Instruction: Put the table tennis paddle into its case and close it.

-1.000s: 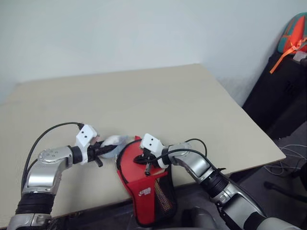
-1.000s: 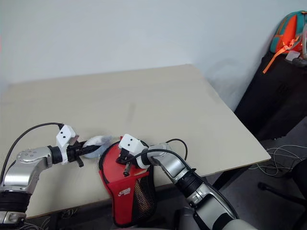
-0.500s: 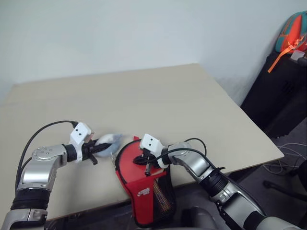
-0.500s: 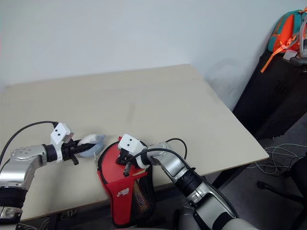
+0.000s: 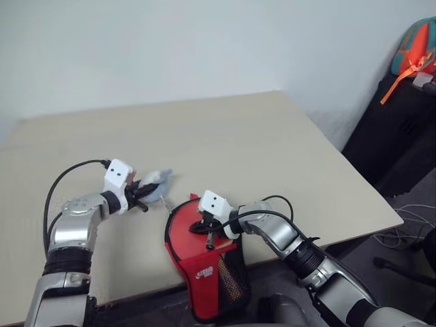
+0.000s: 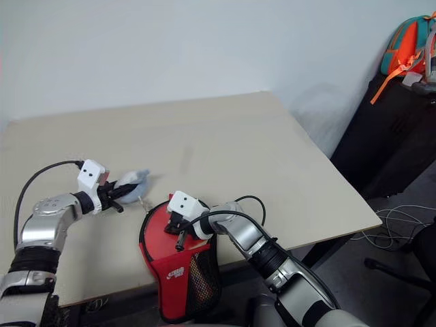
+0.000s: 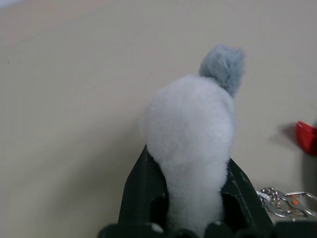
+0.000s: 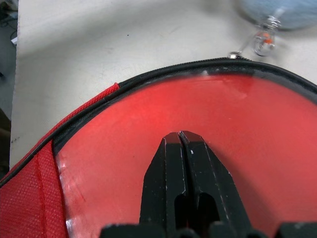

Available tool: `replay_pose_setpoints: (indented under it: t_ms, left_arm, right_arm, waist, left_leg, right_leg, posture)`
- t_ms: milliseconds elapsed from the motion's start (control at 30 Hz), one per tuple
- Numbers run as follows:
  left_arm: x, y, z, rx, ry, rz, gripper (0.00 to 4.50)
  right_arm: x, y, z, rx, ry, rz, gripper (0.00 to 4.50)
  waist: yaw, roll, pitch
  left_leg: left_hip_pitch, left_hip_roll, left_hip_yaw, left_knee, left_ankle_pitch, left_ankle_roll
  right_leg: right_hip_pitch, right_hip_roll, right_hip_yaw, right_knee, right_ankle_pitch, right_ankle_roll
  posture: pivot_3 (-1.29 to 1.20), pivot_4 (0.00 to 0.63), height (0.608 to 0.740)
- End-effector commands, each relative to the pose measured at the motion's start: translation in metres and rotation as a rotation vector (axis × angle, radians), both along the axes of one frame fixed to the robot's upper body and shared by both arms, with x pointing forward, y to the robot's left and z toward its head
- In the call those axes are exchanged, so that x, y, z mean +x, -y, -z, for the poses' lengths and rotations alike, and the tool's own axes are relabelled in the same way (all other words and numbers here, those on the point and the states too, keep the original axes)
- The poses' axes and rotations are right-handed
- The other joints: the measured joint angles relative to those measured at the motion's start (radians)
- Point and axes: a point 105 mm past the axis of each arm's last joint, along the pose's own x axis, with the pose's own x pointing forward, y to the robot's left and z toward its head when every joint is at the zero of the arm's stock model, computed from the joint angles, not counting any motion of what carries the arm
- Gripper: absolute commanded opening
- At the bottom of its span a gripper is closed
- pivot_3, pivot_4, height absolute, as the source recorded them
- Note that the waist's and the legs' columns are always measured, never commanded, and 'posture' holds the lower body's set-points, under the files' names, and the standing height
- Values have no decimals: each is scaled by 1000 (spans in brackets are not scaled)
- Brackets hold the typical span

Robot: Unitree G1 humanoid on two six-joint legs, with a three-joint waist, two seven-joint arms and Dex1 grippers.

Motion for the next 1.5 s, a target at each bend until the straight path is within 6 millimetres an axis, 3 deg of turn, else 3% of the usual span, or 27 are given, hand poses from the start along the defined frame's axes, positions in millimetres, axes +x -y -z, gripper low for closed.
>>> replay_pose_setpoints:
  t_ms: [33,333,567,867,1100,1500]
  left_arm:
    - [25,-2,-33,41,137,-66,377]
    - [60,36,-42,29,195,-53,377]
    - [67,71,-46,22,228,67,377]
    - [54,110,-52,-30,316,274,377]
    - [23,137,-47,17,325,553,377]
    - [-11,139,-21,199,269,809,377]
  right_arm:
    - [-3,2,10,-49,-10,-15,0]
    - [-3,1,10,-49,-8,-19,0]
    - [-3,-1,10,-48,-9,-20,0]
    - [-4,-2,10,-48,-10,-23,0]
    - [-4,-2,10,-48,-13,-28,0]
    - [-5,-3,11,-48,-17,-35,0]
  waist:
    - [0,0,0]
    - [24,-1,-1]
    - [28,-2,-1]
    - [27,-2,-1]
    - [26,-2,-1]
    - [23,-1,-1]
  left_leg:
    - [0,0,0,0,0,0]
    - [0,-1,-2,4,0,0]
    - [-1,-1,-2,5,0,0]
    - [-1,-1,-1,6,0,0]
    - [-1,-1,-1,6,0,0]
    - [-1,-1,-1,7,0,0]
  right_leg:
    - [0,0,0,0,0,0]
    - [1,0,0,4,0,0]
    - [1,-1,0,4,0,0]
    - [1,-1,0,5,0,0]
    - [1,-1,1,5,0,0]
    - [1,-1,1,5,0,0]
  posture:
    - [0,0,706]
    - [0,0,706]
    - [0,0,706]
    - [0,0,706]
    - [0,0,706]
    - [0,0,706]
